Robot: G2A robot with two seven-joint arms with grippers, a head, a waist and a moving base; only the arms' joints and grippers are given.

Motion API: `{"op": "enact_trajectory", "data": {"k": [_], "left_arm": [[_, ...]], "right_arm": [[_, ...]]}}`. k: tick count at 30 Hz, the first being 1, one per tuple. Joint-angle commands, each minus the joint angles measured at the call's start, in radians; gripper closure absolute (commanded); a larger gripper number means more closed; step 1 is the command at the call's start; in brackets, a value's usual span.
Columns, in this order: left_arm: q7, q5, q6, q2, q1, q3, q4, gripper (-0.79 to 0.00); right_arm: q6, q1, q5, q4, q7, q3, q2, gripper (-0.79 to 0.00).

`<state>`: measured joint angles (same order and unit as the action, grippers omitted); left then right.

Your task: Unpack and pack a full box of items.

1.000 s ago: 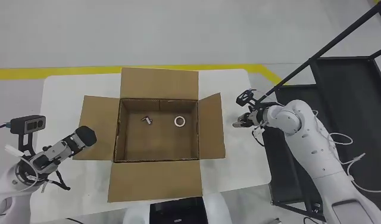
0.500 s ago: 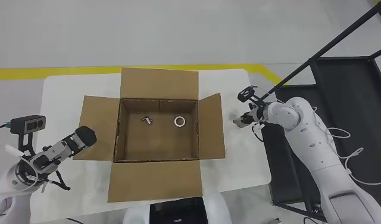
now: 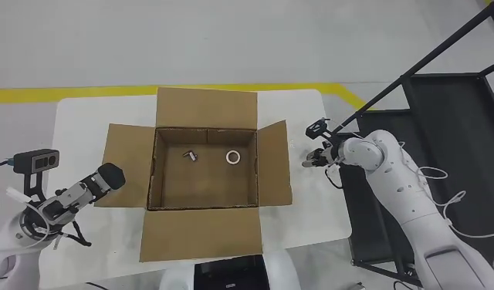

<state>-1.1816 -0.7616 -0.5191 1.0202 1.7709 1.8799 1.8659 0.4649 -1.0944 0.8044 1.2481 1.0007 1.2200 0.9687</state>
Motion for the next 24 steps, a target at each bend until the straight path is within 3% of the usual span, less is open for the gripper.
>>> {"op": "enact_trajectory", "data": {"k": [1, 4, 5, 6, 8, 9, 24], "left_arm": [[0.000, 0.000, 0.000, 0.000, 0.000, 0.000, 0.000, -0.785], [0.000, 0.000, 0.000, 0.000, 0.000, 0.000, 0.000, -0.785], [0.000, 0.000, 0.000, 0.000, 0.000, 0.000, 0.000, -0.785], [0.000, 0.000, 0.000, 0.000, 0.000, 0.000, 0.000, -0.785], [0.000, 0.000, 0.000, 0.000, 0.000, 0.000, 0.000, -0.785], [0.000, 0.000, 0.000, 0.000, 0.000, 0.000, 0.000, -0.785], [0.000, 0.000, 0.000, 0.000, 0.000, 0.000, 0.000, -0.785]], "right_arm": [[-0.008, 0.011, -0.008, -0.021, -0.004, -0.011, 0.003, -0.785], [-0.013, 0.026, -0.013, -0.047, -0.005, -0.022, 0.006, -0.773], [-0.015, 0.030, -0.013, -0.055, -0.005, -0.024, 0.007, -0.600], [-0.014, 0.034, -0.014, -0.061, -0.005, -0.027, 0.007, -0.363], [-0.014, 0.038, -0.011, -0.074, -0.004, -0.031, 0.007, -0.074], [-0.014, 0.039, -0.009, -0.079, -0.004, -0.032, 0.007, 0.000], [-0.022, 0.026, -0.012, -0.054, -0.024, -0.020, -0.001, 0.000]]}}
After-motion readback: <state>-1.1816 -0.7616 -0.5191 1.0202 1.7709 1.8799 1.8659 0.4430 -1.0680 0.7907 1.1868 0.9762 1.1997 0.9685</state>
